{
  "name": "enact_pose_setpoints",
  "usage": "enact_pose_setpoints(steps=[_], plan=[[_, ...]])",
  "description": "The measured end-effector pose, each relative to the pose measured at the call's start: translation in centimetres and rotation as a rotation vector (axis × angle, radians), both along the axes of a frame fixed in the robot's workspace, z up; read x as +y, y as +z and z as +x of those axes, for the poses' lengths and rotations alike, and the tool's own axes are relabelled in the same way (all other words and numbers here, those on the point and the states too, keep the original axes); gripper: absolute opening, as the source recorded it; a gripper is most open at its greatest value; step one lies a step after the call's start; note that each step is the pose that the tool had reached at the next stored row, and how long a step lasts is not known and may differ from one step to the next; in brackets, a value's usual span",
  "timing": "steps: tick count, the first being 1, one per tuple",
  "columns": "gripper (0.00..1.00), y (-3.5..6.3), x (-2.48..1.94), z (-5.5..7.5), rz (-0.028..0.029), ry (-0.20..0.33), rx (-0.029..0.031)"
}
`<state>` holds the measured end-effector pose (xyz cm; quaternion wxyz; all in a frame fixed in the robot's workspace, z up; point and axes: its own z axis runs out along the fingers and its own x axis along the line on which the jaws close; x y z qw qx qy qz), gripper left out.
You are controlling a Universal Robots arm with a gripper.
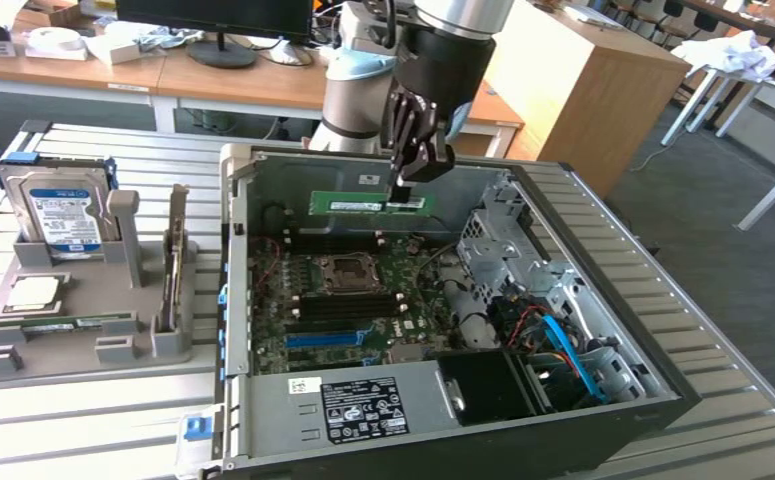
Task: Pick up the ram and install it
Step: 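Pick up the ram and move it above insertion slot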
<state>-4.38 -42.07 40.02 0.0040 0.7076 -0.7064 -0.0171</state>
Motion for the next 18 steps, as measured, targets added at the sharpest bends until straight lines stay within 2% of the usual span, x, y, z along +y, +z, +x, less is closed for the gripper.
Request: enact_pose_setpoints(steps=[7,12,18], plan=[[0.12,-0.05,0.52,0.0,0.0000,0.000,0.0000],[0.12,-0.13,0.54,0.0,0.0002,0.000,-0.0001],[0.12,-1.17,0.52,0.0,0.0000,0.000,-0.0003]])
